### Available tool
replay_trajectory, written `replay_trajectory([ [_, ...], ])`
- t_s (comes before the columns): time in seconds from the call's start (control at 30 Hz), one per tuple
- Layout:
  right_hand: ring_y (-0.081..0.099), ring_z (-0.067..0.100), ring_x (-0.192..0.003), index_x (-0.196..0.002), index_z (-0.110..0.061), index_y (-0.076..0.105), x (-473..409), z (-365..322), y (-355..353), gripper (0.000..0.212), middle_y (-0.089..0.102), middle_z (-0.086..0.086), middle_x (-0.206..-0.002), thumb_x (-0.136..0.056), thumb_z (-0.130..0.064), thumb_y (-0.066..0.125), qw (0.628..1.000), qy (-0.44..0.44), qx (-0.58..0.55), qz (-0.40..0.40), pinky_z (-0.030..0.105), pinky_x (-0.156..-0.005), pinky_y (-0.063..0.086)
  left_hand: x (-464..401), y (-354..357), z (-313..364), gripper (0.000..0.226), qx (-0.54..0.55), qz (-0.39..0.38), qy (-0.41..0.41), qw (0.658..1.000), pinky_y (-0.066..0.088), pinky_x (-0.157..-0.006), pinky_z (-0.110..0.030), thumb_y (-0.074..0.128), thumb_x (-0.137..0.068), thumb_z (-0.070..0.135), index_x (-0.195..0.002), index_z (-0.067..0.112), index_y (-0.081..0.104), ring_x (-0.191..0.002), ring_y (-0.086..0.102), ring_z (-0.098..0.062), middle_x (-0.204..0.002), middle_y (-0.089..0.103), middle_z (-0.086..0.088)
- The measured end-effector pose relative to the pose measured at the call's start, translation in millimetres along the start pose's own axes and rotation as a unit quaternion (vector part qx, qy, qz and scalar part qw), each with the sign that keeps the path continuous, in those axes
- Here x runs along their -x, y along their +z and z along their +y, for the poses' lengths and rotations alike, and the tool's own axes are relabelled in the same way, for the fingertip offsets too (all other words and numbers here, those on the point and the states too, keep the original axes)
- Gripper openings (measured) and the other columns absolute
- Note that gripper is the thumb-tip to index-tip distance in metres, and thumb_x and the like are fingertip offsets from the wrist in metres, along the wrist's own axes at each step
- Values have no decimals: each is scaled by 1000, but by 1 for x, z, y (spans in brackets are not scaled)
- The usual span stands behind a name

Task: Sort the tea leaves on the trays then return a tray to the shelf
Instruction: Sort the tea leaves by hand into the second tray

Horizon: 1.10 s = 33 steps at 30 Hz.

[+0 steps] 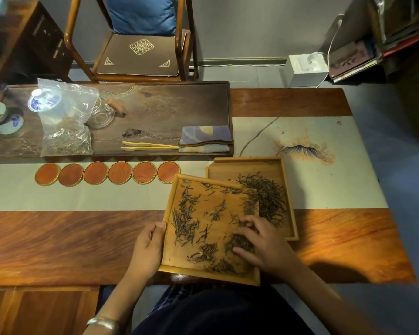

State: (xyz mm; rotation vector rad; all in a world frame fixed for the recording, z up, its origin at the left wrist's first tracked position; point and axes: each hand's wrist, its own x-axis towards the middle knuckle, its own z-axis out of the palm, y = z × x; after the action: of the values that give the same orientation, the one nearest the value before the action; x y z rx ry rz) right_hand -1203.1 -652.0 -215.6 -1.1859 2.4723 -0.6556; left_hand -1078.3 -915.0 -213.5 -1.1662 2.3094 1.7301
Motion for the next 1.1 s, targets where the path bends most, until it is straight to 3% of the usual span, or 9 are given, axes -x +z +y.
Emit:
replay_trajectory([
  [0.23, 47, 15, -117, -120, -22, 59, -23, 11, -3, 41, 49, 1, -127, -90, -49, 51, 999, 29, 8, 28, 33, -96, 43, 2, -3, 1, 31, 0, -2, 4, 1000, 42, -70, -30, 42, -101, 21, -87, 5, 63, -82, 59, -27, -87, 65, -17],
  [0.4, 52, 16, -107, -113, -15, 63, -36, 8, -6, 29, 55, 2, -114, -90, -34, 60, 999, 25, 8, 38, 30, -90, 46, 4, -3, 1, 29, 11, -1, 2, 1000, 43, -70, -27, 43, -100, 19, -87, 5, 63, -82, 59, -25, -87, 65, -17],
  [0.63, 52, 18, -109, -115, -13, 63, -40, 9, -2, 27, 54, 3, -114, -91, -26, 60, 997, 61, 2, 47, 22, -89, 41, 6, -3, 1, 28, 27, -3, 1, 1000, 42, -61, -10, 43, -100, 16, -87, 4, 65, -69, 59, -4, -84, 67, -12],
  [0.87, 35, 20, -131, -130, -16, 51, -50, 22, -4, 44, 40, 5, -139, -93, -40, 52, 990, 140, 10, 27, 33, -103, 37, 5, -2, 2, 28, 24, -6, 0, 1000, 43, -64, -14, 43, -100, 17, -85, 8, 65, -71, 60, -6, -83, 68, -10],
  [0.93, 33, 21, -132, -131, -16, 50, -53, 25, -7, 44, 40, 5, -140, -93, -39, 51, 988, 151, 15, 29, 34, -105, 36, 4, -2, 2, 28, 19, -4, 2, 1000, 42, -65, -16, 43, -100, 17, -85, 7, 65, -73, 60, -8, -83, 67, -10],
  [1.1, 40, 22, -128, -125, -12, 56, -53, 24, -15, 36, 47, 8, -133, -94, -31, 53, 987, 136, -6, 84, 36, -103, 39, 2, -4, 1, 29, 19, -3, 1, 1000, 44, -75, -35, 42, -101, 18, -86, 8, 65, -82, 60, -22, -86, 67, -13],
])
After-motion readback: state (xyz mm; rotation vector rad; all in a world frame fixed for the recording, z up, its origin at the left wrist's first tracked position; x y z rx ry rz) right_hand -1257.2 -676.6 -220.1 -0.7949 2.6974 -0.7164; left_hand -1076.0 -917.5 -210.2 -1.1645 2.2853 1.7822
